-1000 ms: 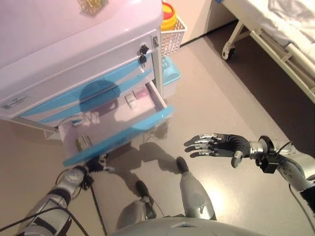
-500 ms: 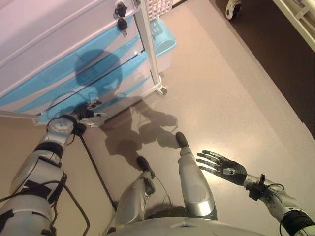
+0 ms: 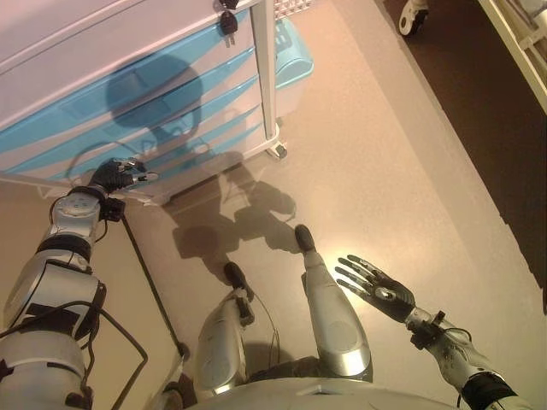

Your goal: Open the drawer and pick up the medicine

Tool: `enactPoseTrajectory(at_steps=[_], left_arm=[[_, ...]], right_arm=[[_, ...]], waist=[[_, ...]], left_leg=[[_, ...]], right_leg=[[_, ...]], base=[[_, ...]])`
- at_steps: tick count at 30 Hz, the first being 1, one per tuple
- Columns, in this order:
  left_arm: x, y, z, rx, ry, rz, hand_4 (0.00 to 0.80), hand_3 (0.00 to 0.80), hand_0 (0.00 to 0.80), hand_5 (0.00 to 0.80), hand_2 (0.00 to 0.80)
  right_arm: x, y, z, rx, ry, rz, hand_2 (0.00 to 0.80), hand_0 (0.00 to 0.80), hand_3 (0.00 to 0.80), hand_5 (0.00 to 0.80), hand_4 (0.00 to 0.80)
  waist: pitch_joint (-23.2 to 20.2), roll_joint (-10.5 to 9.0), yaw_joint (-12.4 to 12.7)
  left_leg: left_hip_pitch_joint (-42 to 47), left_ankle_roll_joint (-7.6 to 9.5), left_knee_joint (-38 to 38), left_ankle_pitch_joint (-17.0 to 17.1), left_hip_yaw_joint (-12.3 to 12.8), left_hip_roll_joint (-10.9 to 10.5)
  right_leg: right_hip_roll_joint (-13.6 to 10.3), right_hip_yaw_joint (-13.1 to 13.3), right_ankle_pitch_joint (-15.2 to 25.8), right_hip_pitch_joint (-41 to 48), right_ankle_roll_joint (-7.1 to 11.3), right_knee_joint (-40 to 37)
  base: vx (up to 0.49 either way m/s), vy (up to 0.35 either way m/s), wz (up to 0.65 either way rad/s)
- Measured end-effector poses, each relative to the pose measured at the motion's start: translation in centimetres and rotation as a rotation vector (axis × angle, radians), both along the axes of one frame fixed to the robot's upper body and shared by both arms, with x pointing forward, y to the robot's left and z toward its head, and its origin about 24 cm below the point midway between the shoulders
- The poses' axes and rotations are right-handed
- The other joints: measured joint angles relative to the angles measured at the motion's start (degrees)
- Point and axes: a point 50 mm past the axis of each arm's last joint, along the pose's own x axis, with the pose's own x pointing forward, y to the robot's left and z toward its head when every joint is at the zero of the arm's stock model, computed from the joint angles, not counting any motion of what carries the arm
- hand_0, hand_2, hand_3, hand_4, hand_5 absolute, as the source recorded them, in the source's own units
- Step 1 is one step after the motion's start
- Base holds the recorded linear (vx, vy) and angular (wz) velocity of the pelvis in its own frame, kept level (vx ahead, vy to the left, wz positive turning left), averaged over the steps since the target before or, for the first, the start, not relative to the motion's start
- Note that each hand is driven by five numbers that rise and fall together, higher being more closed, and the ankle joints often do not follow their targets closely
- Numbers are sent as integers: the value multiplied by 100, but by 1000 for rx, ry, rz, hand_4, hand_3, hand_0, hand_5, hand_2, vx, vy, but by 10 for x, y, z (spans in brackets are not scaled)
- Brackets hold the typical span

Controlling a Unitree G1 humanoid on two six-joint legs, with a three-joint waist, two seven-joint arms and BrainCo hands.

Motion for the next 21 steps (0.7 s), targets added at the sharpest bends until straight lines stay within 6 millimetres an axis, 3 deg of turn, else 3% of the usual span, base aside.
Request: enactPoseTrajectory(at_steps=[5,12,15,18,21], left_arm=[[-6,-8,-15,-86,38,-103,0,0,0,0,0],[-29,-65,-89,-338,170,-266,0,0,0,0,0],[-53,-86,-127,-440,270,-283,0,0,0,0,0],[-91,-113,-171,-561,393,-296,0,0,0,0,0],[-125,-128,-198,-668,500,-283,0,0,0,0,0]], right_arm=[[9,2,-2,-92,10,-47,0,0,0,0,0],[30,1,-2,-238,34,-113,0,0,0,0,0],[36,7,-7,-243,80,-157,0,0,0,0,0],[28,18,-24,-248,173,-163,0,0,0,0,0],[16,29,-41,-259,275,-155,0,0,0,0,0]], waist=[[-11,-32,127],[-45,-78,482],[-143,-142,617],[-638,-150,761],[-1061,-136,847]], left_leg=[[130,-20,3,-12,-102,33],[673,-46,-549,208,-255,-30],[887,-70,-930,403,-343,-50],[957,-89,-1205,507,-451,-62],[1138,-95,-1357,518,-580,-78]], right_leg=[[14,-116,21,230,-29,-105],[-29,-341,35,760,-44,-424],[-36,-482,56,932,-73,-563],[-42,-626,57,1024,-75,-737],[-50,-844,55,1316,-74,-963]], base=[[-27,-129,8],[53,-115,13],[74,-98,20],[65,-86,21],[54,-59,26]])
